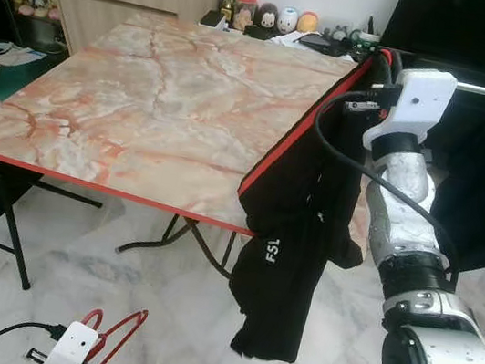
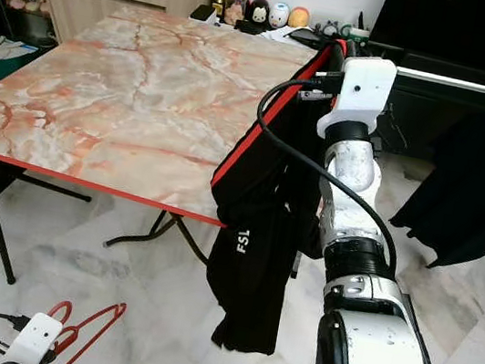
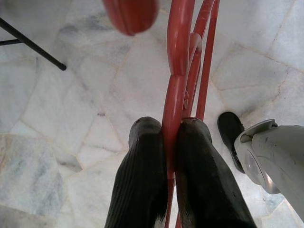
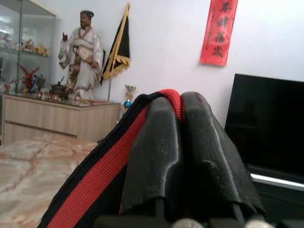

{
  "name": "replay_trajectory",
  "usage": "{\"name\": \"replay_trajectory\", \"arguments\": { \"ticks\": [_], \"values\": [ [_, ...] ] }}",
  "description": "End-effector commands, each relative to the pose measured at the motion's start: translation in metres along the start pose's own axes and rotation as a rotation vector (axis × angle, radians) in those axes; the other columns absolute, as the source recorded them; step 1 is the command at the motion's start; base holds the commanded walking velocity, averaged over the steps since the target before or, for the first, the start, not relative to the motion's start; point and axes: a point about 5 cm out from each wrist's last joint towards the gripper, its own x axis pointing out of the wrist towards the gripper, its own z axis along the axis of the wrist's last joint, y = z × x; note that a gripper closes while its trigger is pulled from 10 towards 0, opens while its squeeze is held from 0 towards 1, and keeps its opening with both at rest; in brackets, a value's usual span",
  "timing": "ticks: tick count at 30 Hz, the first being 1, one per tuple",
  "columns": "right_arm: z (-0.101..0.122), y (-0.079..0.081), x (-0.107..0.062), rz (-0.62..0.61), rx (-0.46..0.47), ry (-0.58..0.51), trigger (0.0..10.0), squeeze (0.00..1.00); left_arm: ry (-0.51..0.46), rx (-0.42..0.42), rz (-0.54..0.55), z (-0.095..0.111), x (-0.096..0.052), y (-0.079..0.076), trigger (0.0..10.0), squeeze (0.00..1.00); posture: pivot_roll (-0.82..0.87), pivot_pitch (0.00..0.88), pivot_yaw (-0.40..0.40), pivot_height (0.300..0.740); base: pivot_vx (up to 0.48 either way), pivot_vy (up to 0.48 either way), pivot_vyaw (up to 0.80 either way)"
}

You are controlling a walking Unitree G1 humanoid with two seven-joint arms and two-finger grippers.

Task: Hang hanger

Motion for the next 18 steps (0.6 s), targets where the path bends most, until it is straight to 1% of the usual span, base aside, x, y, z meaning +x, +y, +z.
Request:
{"name": "replay_trajectory", "arguments": {
  "ticks": [1,5,12,18],
  "values": [
    [0.01,0.0,0.003,-0.017,0.014,-0.041,10.0,0.0,0.007,-0.011,-0.003,-0.002,0.0,0.0,10.0,0.0,0.12,0.0,-0.01,0.74,0.244,0.0,0.0],
    [0.01,0.002,0.002,-0.013,0.017,-0.038,10.0,0.0,0.023,-0.015,-0.006,-0.007,-0.002,-0.001,10.0,0.0,0.12,0.0,-0.01,0.74,0.243,0.0,0.0],
    [0.009,0.004,0.0,-0.01,0.023,-0.03,10.0,0.0,0.097,-0.022,0.001,-0.027,-0.008,0.001,10.0,0.0,0.12,0.0,-0.013,0.74,0.244,0.0,0.0],
    [0.008,0.006,-0.002,-0.008,0.029,-0.024,10.0,0.0,0.106,-0.024,0.001,-0.03,-0.009,0.001,10.0,0.0,0.13,0.0,-0.013,0.74,0.245,0.0,0.0]
  ]
}}
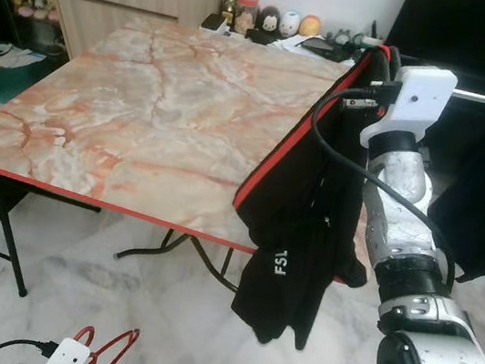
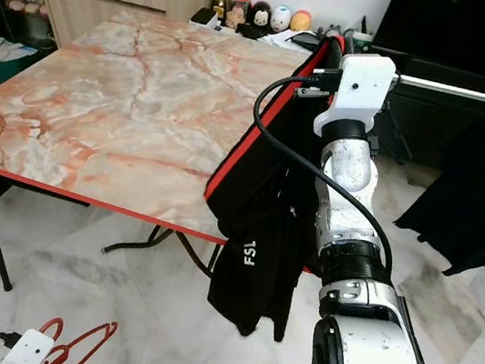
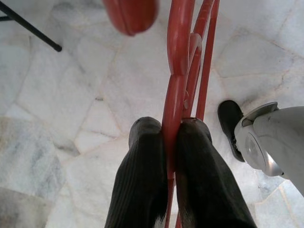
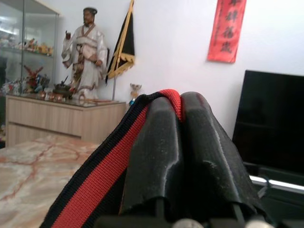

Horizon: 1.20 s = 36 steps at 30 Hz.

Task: Hang hanger

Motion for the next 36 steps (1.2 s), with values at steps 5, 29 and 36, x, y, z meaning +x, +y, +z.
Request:
{"name": "replay_trajectory", "arguments": {
  "ticks": [5,29,36],
  "values": [
    [0.008,0.001,0.002,-0.006,0.013,-0.031,10.0,0.0,0.033,-0.012,0.001,-0.008,-0.002,0.001,10.0,0.0,0.12,0.0,-0.014,0.74,0.246,0.0,0.0],
    [0.013,0.004,0.002,0.009,0.019,-0.041,10.0,0.0,0.086,-0.02,-0.004,-0.019,-0.004,0.0,10.0,0.0,0.12,0.0,-0.019,0.74,0.254,0.0,0.0],
    [0.015,0.004,0.004,0.011,0.018,-0.044,10.0,0.0,0.085,-0.019,-0.009,-0.018,-0.004,-0.002,10.0,0.0,0.12,0.0,-0.02,0.74,0.258,0.0,0.0]
  ]
}}
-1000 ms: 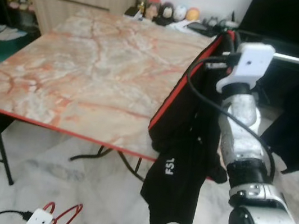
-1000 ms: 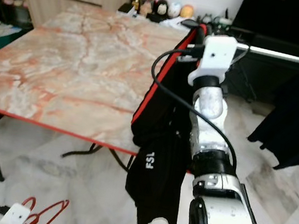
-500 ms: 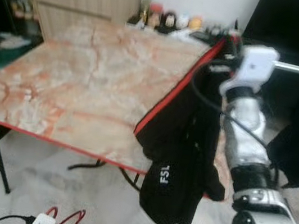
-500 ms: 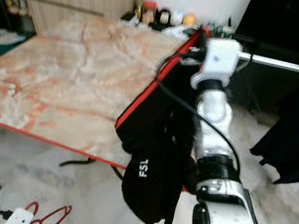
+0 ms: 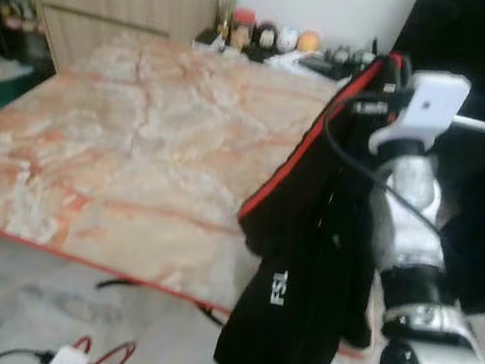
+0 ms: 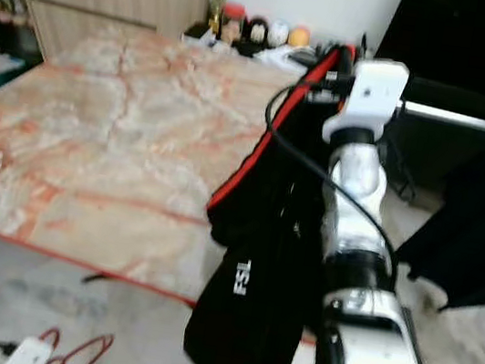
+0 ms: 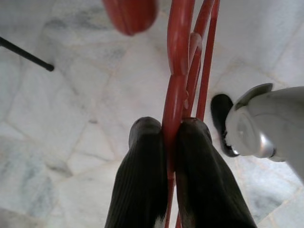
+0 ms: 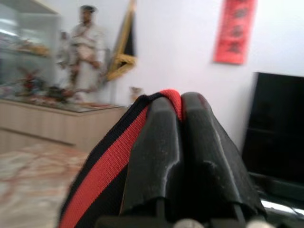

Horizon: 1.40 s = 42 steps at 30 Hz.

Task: Hang hanger

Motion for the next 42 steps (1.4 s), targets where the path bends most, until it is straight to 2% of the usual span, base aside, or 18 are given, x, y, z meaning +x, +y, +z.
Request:
{"name": "replay_trajectory", "arguments": {
  "ticks": [1,20,23,24,28,31,33,35,42],
  "values": [
    [0.013,-0.01,0.005,-0.021,-0.02,-0.05,10.0,0.0,0.015,0.002,-0.01,-0.003,0.0,-0.003,10.0,0.0,0.12,0.0,-0.02,0.74,0.259,0.0,0.0],
    [0.01,-0.01,0.004,-0.017,-0.022,-0.028,10.0,0.0,0.018,0.018,-0.011,-0.002,0.0,-0.006,10.0,0.0,0.12,0.0,-0.021,0.74,0.218,0.0,0.0],
    [-0.007,-0.007,0.002,0.014,-0.074,0.094,10.0,0.0,0.014,0.018,-0.009,-0.002,0.0,-0.006,10.0,0.0,0.12,0.0,-0.021,0.74,0.0,0.0,0.0],
    [-0.021,-0.006,-0.002,0.03,-0.103,0.185,10.0,0.0,0.013,0.018,-0.013,-0.002,0.0,-0.007,10.0,0.0,0.12,0.0,-0.022,0.74,0.0,0.0,0.0],
    [-0.053,-0.003,-0.017,0.087,-0.126,0.386,10.0,0.0,0.013,0.016,-0.018,-0.002,0.0,-0.008,10.0,0.0,0.11,0.0,-0.022,0.74,0.0,0.0,0.0],
    [-0.064,0.002,-0.026,0.134,-0.127,0.432,10.0,0.0,0.012,0.016,-0.023,-0.002,0.0,-0.009,10.0,0.0,0.12,0.0,-0.023,0.74,0.0,0.0,0.0],
    [-0.071,0.012,-0.037,0.193,-0.099,0.453,10.0,0.0,0.009,0.016,-0.028,-0.001,0.0,-0.012,10.0,0.0,0.12,0.0,-0.023,0.74,0.0,0.0,0.0],
    [-0.071,0.014,-0.04,0.21,-0.098,0.458,10.0,0.0,0.008,0.016,-0.029,-0.001,0.001,-0.012,10.0,0.0,0.12,0.0,-0.023,0.74,0.0,0.0,0.0],
    [-0.076,0.011,-0.058,0.205,-0.094,0.514,10.0,0.0,0.005,0.019,-0.034,0.001,0.001,-0.014,10.0,0.0,0.11,0.0,-0.025,0.74,0.0,0.0,0.0]
  ]
}}
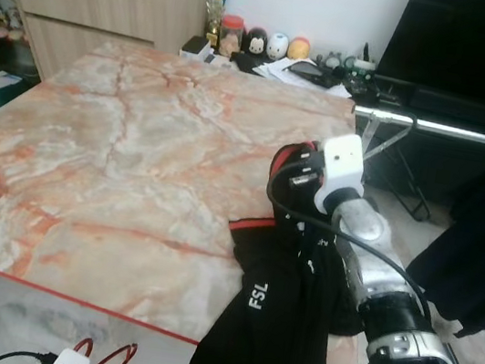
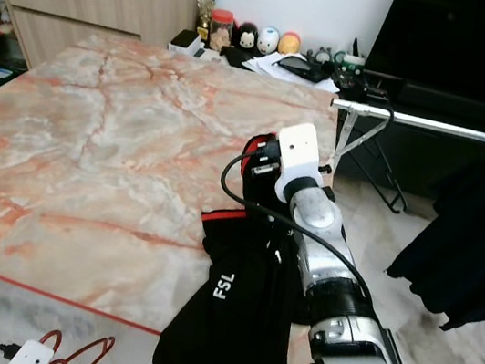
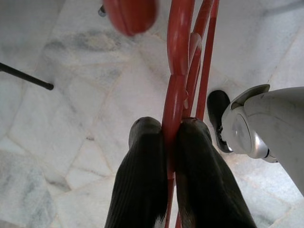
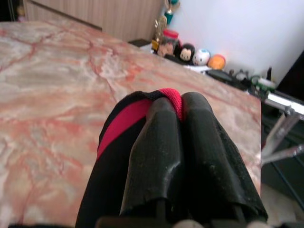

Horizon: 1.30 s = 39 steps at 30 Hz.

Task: Hang hanger

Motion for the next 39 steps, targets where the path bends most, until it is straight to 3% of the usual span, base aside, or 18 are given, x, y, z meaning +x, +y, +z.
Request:
{"name": "replay_trajectory", "arguments": {
  "ticks": [1,8,9,10,23,35,39],
  "values": [
    [-0.006,-0.001,-0.006,-0.011,0.007,0.043,10.0,0.0,0.015,0.017,-0.015,-0.003,0.0,-0.004,10.0,0.0,0.11,0.0,-0.026,0.74,0.0,0.0,0.0],
    [-0.023,0.005,-0.024,-0.024,0.039,0.137,10.0,0.0,0.012,0.018,-0.032,-0.002,0.0,-0.008,10.0,0.0,0.1,0.0,-0.028,0.74,0.0,0.0,0.0],
    [-0.025,0.005,-0.026,-0.031,0.051,0.149,10.0,0.73,0.013,0.018,-0.033,-0.002,0.0,-0.009,10.0,0.0,0.1,0.0,-0.029,0.74,0.0,0.0,0.0],
    [-0.026,0.005,-0.028,-0.036,0.056,0.157,10.0,1.0,0.014,0.019,-0.035,-0.003,0.0,-0.009,10.0,0.0,0.1,0.0,-0.031,0.74,0.0,0.0,0.0],
    [-0.018,0.01,-0.037,-0.023,0.074,0.138,10.0,1.0,0.026,0.024,-0.044,-0.006,-0.001,-0.011,10.0,0.0,0.1,0.0,-0.032,0.74,0.0,0.0,0.0],
    [-0.025,0.014,-0.062,-0.006,0.076,0.209,10.0,1.0,0.03,0.03,-0.054,-0.007,-0.001,-0.012,10.0,0.0,0.1,0.0,-0.037,0.74,0.0,0.0,0.0],
    [-0.023,0.009,-0.067,-0.053,0.071,0.166,10.0,1.0,0.026,0.028,-0.054,-0.006,-0.001,-0.013,10.0,0.0,0.1,0.0,-0.038,0.74,0.0,0.0,0.0]
  ]
}}
